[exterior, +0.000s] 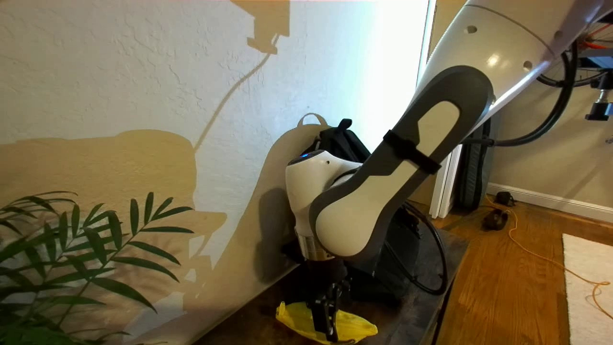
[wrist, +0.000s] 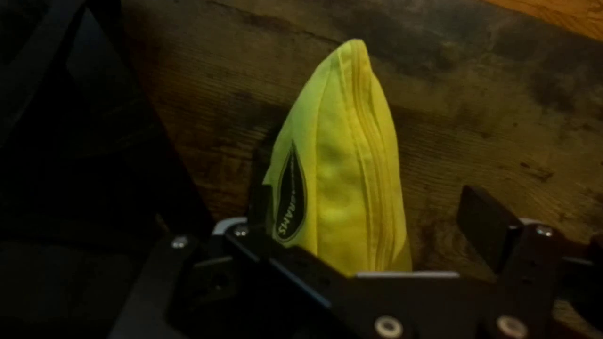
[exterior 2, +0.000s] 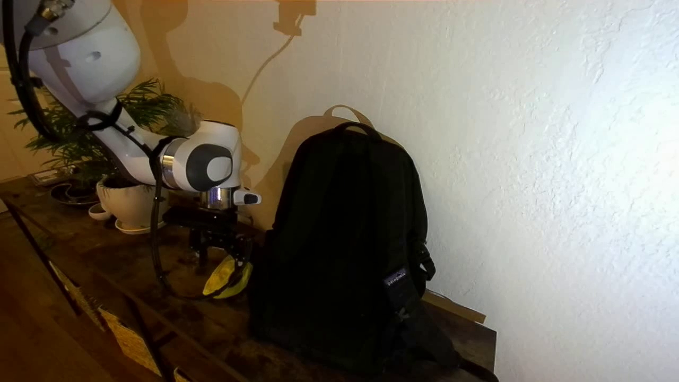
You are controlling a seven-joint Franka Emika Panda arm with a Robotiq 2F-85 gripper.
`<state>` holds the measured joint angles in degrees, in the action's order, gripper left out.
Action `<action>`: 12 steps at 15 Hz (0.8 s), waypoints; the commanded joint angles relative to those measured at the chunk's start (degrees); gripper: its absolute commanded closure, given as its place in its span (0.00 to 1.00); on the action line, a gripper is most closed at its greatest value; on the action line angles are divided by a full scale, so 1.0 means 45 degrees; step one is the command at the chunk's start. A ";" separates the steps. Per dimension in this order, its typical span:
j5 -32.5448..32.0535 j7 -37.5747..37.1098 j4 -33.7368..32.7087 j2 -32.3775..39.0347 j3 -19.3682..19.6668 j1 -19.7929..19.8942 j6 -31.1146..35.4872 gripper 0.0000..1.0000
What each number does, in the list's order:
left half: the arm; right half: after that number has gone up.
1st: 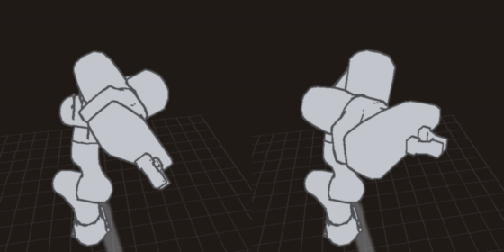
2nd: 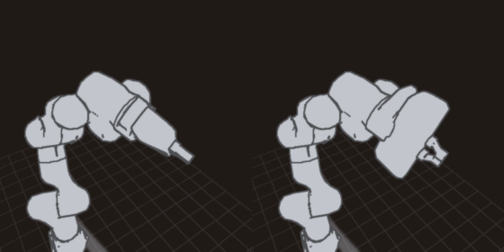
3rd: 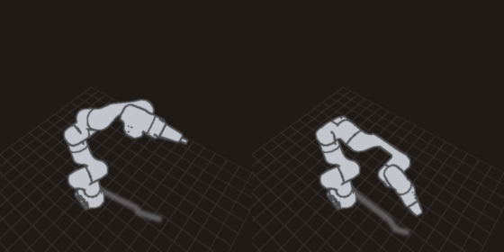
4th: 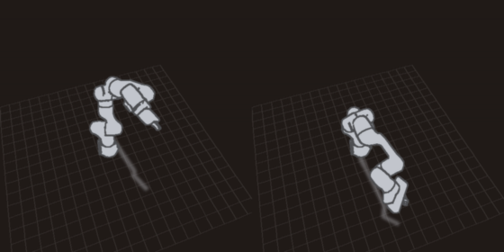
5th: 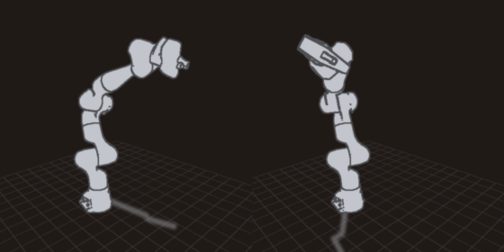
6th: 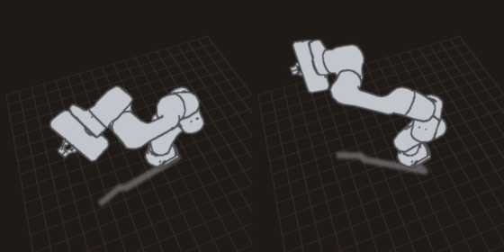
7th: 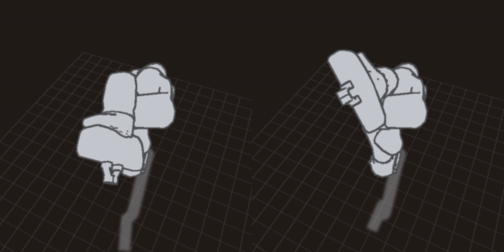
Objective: Pick up the object and put it in the bag
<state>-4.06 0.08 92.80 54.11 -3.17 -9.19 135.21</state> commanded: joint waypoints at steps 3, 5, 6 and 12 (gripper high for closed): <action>-0.0272 0.0011 -0.0867 0.0602 0.0300 -0.0012 0.1521 0.00; -0.0200 -0.0005 -0.1331 0.0861 0.0330 0.0015 0.1847 0.00; -0.0164 0.0002 -0.1490 0.0952 0.0321 0.0033 0.1931 0.00; -0.0059 0.0071 -0.1552 0.0922 0.0179 0.0071 0.1694 0.00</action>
<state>-4.13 0.08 85.34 58.86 -2.14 -9.08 142.84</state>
